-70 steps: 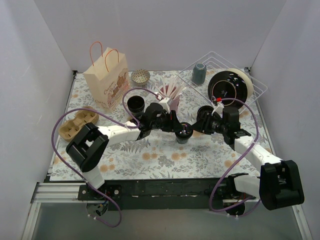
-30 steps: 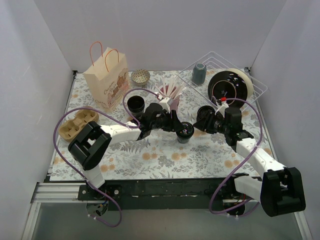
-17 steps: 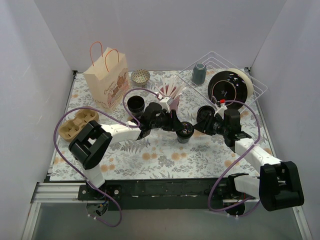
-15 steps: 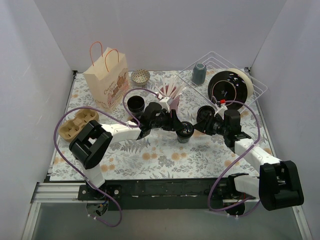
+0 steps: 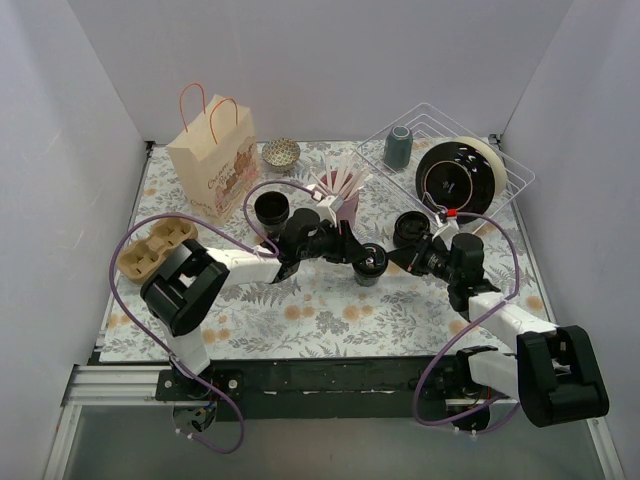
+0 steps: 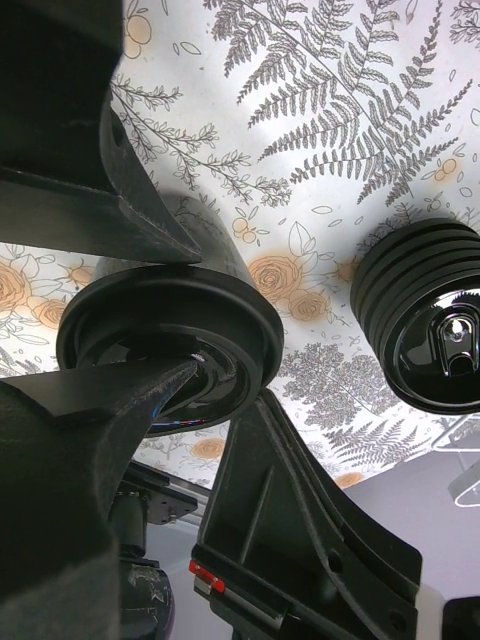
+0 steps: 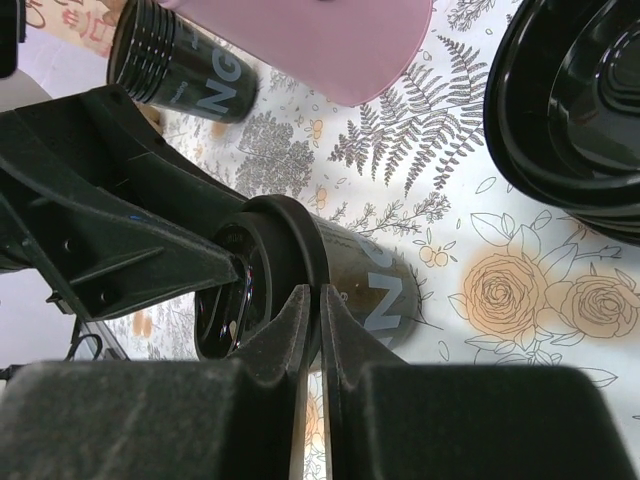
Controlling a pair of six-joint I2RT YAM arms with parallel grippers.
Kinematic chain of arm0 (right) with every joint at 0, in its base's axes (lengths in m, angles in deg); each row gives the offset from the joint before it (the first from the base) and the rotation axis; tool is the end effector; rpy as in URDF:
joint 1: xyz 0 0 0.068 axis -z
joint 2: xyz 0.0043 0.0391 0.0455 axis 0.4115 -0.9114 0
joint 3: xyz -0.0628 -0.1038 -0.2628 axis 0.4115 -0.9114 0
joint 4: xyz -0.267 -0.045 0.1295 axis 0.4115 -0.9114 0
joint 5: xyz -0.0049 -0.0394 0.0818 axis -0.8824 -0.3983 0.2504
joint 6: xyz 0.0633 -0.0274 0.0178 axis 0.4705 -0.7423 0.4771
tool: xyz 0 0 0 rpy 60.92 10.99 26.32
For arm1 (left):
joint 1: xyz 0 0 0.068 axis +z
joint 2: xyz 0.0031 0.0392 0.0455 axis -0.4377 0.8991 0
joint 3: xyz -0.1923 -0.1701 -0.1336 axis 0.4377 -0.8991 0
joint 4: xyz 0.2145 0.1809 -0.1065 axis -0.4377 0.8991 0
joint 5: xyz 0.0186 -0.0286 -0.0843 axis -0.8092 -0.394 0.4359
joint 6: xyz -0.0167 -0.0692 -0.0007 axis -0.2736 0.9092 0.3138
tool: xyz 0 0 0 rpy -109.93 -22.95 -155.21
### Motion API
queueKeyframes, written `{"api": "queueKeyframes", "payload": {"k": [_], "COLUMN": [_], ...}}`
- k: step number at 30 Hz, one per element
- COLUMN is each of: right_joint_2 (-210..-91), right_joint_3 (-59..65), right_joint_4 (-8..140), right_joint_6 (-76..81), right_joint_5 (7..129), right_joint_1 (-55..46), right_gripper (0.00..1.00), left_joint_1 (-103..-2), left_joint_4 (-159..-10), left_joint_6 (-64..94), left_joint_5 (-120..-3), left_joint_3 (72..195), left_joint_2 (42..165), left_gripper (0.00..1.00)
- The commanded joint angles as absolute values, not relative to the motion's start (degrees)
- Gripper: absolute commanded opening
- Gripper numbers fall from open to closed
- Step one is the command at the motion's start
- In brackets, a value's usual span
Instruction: Pack the takeout coffee
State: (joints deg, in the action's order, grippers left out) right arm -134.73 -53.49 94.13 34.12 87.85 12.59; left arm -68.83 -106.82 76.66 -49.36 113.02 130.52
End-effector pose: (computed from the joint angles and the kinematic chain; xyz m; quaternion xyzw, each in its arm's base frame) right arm 0.2528 0.0800 0.1637 0.0459 0.7997 0.4132 0.4332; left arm 0.2954 -0.3019 0.1474 -0.1326 0.8319 -0.5189 0.1457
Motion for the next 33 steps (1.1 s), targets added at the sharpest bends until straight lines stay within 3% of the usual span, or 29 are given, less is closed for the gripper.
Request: {"api": "queueKeyframes", "payload": {"k": [1,29,33], "right_joint_2": [-135.3,-137.7,-135.2], "right_joint_3": [-59.7,-64.3,-60.7], "right_joint_4": [91.1,93.2,91.0], "right_joint_6": [34.3,33.4,33.9], "right_joint_5": [86.2,81.2,83.5], "right_joint_1": [11.4,11.0,11.0], "right_gripper": [0.1,0.09,0.18], "left_joint_1": [-69.6,-69.6,-69.6], "left_joint_4": [-87.6,-89.7,-88.2], "left_joint_6": [73.2,75.1,74.4], "left_joint_5": [-52.3,-55.0,-54.8], "left_joint_3": [105.8,102.0,104.3], "left_joint_2": [139.1,141.3,138.9], "left_gripper": [0.16,0.14,0.18]}}
